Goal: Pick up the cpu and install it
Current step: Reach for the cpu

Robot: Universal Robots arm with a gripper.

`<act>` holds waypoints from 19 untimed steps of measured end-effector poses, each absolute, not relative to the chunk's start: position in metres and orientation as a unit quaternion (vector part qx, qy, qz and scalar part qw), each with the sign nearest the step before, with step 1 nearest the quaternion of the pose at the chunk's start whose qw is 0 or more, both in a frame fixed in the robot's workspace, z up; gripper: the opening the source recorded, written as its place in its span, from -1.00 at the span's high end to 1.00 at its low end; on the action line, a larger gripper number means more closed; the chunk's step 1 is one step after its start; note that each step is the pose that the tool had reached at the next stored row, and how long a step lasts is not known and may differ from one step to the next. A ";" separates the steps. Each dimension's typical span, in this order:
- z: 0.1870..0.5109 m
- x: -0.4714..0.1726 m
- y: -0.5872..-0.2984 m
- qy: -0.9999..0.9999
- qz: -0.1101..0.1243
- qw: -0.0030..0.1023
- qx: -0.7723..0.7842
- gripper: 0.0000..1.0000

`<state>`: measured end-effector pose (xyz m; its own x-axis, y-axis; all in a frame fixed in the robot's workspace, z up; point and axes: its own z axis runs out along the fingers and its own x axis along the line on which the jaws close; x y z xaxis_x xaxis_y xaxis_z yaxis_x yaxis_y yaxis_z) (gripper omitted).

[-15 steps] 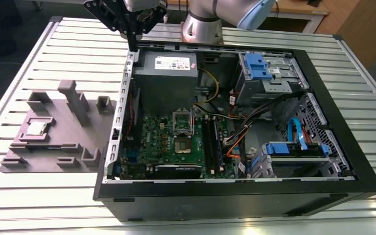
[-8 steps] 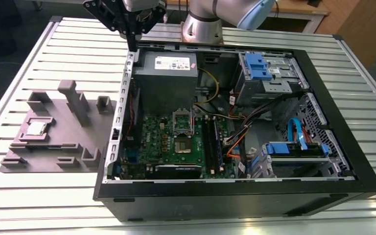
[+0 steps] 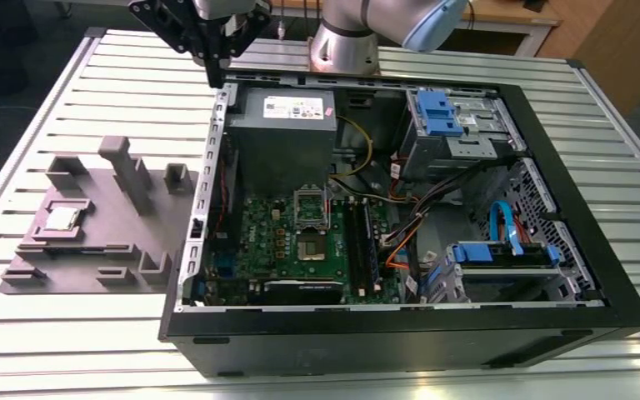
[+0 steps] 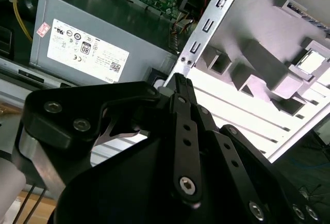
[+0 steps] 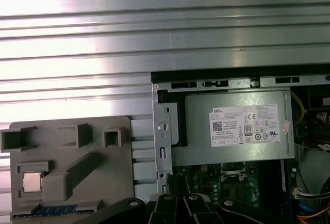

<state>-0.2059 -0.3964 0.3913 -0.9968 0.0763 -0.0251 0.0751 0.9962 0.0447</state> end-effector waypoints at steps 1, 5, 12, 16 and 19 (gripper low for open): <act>0.391 -0.208 -0.396 0.999 0.022 0.013 0.038 0.80; 0.391 -0.216 -0.396 0.999 0.022 0.013 0.038 0.80; 0.391 -0.225 -0.396 0.999 0.022 0.013 0.038 0.80; 0.391 -0.228 -0.396 0.999 0.022 0.013 0.038 0.80; 0.391 -0.228 -0.396 0.999 0.022 0.013 0.038 0.80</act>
